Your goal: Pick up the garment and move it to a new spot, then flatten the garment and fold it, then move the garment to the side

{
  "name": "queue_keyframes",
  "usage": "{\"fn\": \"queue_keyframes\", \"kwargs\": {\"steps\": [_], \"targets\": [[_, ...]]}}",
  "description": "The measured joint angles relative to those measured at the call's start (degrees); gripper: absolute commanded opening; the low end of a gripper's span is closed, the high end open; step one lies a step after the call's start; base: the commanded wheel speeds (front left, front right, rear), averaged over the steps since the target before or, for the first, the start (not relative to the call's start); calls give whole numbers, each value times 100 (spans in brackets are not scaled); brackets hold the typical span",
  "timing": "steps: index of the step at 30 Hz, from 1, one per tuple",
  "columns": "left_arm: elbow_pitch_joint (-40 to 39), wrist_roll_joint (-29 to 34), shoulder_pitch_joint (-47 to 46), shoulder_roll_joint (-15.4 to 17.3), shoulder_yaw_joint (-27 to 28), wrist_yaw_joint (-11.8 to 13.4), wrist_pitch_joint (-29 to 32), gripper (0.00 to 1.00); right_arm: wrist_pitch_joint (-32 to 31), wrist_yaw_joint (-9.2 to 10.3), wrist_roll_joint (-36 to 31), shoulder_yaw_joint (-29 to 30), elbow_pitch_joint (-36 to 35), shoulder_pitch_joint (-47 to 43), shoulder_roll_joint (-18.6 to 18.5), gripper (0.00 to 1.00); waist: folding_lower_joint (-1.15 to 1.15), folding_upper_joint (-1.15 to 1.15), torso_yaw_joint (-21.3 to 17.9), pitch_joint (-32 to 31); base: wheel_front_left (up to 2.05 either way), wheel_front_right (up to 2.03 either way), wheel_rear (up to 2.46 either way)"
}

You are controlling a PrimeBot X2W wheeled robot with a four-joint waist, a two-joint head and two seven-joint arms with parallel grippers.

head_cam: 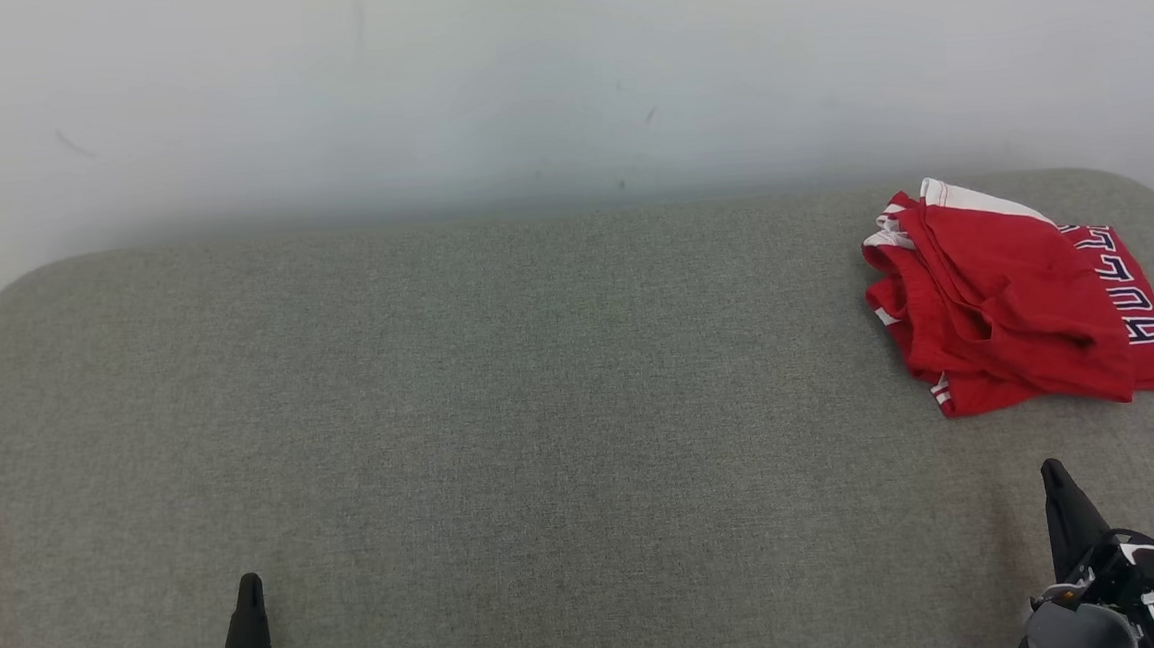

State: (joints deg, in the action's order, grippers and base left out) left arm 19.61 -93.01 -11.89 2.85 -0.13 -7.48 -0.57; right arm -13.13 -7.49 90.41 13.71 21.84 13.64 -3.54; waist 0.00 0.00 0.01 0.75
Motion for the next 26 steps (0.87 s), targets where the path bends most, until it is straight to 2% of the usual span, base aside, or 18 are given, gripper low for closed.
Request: {"fn": "queue_keyframes", "kwargs": {"steps": [26], "targets": [[0, -7, -2, -1, -5, -1, -1, 0, -5, 0, 0, 19, 0, 2, 13, 0, 0, 0, 0, 0, 0, 0, 0]]}}
